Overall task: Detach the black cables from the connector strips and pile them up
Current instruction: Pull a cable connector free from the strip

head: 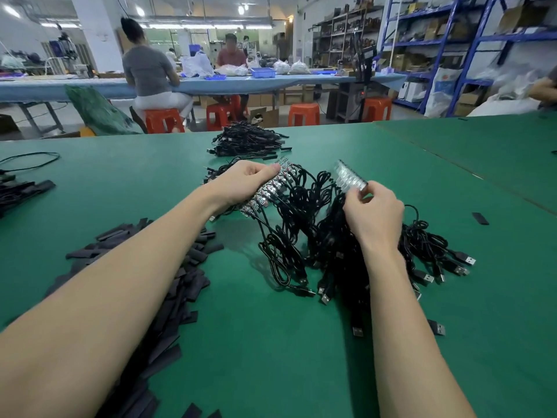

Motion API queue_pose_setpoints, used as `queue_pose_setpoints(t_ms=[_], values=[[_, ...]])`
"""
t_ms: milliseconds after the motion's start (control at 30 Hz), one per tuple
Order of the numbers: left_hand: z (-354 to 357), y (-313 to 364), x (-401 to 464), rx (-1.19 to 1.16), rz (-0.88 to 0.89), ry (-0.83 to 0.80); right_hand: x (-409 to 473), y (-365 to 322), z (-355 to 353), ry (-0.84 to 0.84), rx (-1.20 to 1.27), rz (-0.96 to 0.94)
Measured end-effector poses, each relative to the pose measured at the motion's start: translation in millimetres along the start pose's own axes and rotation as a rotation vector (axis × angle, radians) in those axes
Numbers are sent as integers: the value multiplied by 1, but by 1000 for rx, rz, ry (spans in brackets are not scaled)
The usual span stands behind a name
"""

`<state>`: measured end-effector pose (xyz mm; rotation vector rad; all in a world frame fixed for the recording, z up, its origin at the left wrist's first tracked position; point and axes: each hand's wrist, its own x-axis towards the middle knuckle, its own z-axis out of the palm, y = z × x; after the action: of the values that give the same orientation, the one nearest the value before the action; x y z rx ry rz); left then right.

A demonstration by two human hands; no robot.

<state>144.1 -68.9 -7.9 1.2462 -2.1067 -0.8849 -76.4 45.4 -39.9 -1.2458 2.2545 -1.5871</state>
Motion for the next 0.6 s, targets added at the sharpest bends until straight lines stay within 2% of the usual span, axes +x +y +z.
queue_pose_setpoints(t_ms=[167, 267, 367, 467, 600], values=[[-7, -16, -7, -123, -67, 44, 11, -6, -34, 114, 4, -75], [-11, -25, -9, -141, -137, 136, 8, -13, -46, 121, 15, -90], [-19, -40, -15, -172, -220, 228, 10, -14, -69, 212, 56, -77], [-27, -48, -26, -153, -250, 155, 16, -12, -90, 139, -44, -55], [-31, -31, -34, -31, -241, -47, 18, -14, -89, -13, -121, 85]])
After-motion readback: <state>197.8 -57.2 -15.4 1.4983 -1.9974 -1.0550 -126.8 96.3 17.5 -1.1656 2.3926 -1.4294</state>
